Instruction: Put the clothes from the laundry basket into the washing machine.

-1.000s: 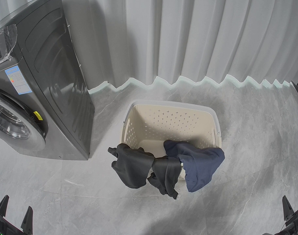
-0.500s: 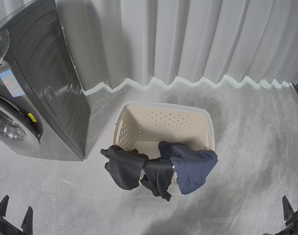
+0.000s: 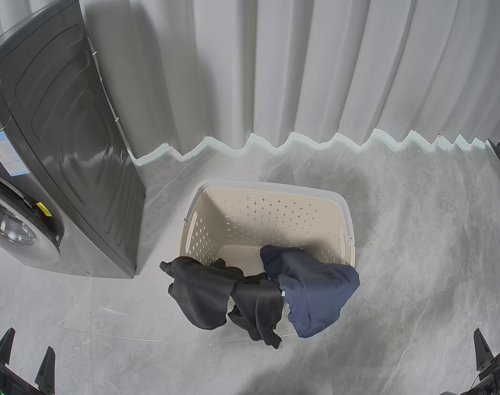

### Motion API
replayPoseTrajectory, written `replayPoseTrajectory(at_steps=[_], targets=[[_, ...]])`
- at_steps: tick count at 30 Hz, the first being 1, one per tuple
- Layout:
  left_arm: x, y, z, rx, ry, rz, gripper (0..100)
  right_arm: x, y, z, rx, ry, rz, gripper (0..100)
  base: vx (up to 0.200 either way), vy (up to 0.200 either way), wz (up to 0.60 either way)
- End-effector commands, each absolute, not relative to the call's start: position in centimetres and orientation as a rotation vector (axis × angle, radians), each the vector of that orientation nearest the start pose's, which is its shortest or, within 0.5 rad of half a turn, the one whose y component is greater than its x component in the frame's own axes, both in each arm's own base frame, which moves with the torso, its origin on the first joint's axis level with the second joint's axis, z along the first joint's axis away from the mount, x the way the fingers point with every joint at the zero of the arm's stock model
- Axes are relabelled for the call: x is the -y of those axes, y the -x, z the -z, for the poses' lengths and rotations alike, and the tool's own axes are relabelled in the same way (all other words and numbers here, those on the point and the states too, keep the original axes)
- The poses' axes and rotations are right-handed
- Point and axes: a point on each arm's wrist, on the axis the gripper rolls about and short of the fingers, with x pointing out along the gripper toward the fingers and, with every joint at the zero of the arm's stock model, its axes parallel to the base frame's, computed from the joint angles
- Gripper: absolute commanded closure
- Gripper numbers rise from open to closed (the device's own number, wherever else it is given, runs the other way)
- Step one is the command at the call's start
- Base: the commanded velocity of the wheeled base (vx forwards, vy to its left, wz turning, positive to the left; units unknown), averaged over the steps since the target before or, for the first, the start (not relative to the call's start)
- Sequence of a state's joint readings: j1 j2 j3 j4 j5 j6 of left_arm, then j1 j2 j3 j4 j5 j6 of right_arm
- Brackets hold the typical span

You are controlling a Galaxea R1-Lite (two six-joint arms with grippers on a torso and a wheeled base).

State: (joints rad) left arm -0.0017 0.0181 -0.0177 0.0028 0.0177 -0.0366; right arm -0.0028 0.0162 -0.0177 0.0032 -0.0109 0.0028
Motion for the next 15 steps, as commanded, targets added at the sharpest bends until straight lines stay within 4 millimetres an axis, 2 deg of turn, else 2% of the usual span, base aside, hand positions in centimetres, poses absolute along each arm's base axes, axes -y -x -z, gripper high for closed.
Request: replayPoseTrajectory(at_steps=[1, 5, 14, 15], targets=[[-0.04, 2.27, -7.57, -0.004, 0.037, -0.017, 0, 0.02, 2.18, -7.59, -0.017, -0.003, 0.014, 0, 0.200, 0.000, 0.00], [-0.05, 2.27, -7.57, -0.004, 0.038, -0.018, 0, 0.02, 2.18, -7.59, -0.017, -0.003, 0.014, 0, 0.200, 0.000, 0.00], [-0.05, 2.27, -7.57, -0.004, 0.037, -0.018, 0, 0.02, 2.18, -7.59, -0.017, -0.003, 0.014, 0, 0.000, 0.000, 0.00], [-0.05, 2.27, -7.57, -0.004, 0.037, -0.018, 0, 0.02, 2.18, -7.59, -0.017, -0.003, 0.014, 0, 0.200, 0.000, 0.00]])
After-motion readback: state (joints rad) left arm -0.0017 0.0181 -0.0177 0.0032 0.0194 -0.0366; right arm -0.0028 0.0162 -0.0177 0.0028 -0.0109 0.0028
